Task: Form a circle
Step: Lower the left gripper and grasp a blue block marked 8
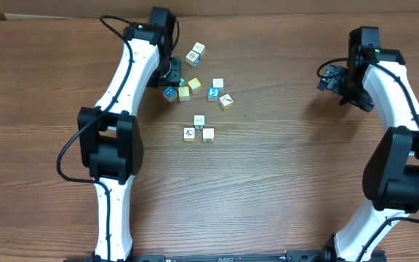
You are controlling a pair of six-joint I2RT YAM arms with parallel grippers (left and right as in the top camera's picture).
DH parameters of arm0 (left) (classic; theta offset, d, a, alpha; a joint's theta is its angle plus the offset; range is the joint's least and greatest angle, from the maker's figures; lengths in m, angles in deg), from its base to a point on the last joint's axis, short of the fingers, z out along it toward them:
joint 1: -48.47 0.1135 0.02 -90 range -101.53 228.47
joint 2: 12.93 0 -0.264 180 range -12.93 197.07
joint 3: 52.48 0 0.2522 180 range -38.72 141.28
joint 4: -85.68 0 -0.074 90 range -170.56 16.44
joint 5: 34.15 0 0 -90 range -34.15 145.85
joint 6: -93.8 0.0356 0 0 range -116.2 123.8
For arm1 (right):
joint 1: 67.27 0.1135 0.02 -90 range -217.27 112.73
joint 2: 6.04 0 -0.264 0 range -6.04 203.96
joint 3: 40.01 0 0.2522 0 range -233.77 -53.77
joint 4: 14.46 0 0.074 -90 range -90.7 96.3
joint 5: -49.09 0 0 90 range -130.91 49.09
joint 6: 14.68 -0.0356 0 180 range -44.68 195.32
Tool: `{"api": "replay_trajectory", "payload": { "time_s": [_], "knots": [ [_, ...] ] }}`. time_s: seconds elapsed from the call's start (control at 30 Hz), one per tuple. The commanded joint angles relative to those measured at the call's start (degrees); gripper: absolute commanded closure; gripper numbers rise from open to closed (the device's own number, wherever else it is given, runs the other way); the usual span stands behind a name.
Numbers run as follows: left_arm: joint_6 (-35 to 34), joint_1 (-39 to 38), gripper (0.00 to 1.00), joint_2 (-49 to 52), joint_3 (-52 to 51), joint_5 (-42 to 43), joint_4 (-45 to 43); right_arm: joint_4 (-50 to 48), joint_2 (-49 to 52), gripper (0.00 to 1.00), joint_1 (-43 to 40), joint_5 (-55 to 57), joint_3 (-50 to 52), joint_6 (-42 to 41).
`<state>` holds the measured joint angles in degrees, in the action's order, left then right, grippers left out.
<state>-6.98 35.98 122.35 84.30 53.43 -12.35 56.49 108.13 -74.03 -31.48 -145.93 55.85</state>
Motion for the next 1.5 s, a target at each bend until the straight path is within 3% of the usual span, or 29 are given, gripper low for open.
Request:
{"api": "replay_trajectory", "payload": {
  "time_s": [0.0,0.17,0.9,1.2,1.47],
  "knots": [
    [5.7,0.11,0.44,0.37,-0.04,-0.59,0.07,-0.07,-1.44,0.0,-0.07,0.61,-1.22,0.04],
    [10.32,0.11,0.42,0.37,-0.2,-0.76,-0.04,-0.07,-1.44,0.0,-0.07,0.61,-1.22,0.04],
    [12.15,0.33,0.45,0.37,-9.62,-2.25,-8.39,-0.07,-1.44,0.0,-0.07,0.61,-1.22,0.04],
    [12.09,0.33,0.6,0.37,-10.05,-2.03,-9.79,-0.07,-1.44,0.0,-0.07,0.61,-1.22,0.04],
    [11.87,0.33,0.55,0.37,-10.05,-2.03,-9.81,-0.07,-1.44,0.0,-0.07,0.61,-1.22,0.04]
  ]
}}
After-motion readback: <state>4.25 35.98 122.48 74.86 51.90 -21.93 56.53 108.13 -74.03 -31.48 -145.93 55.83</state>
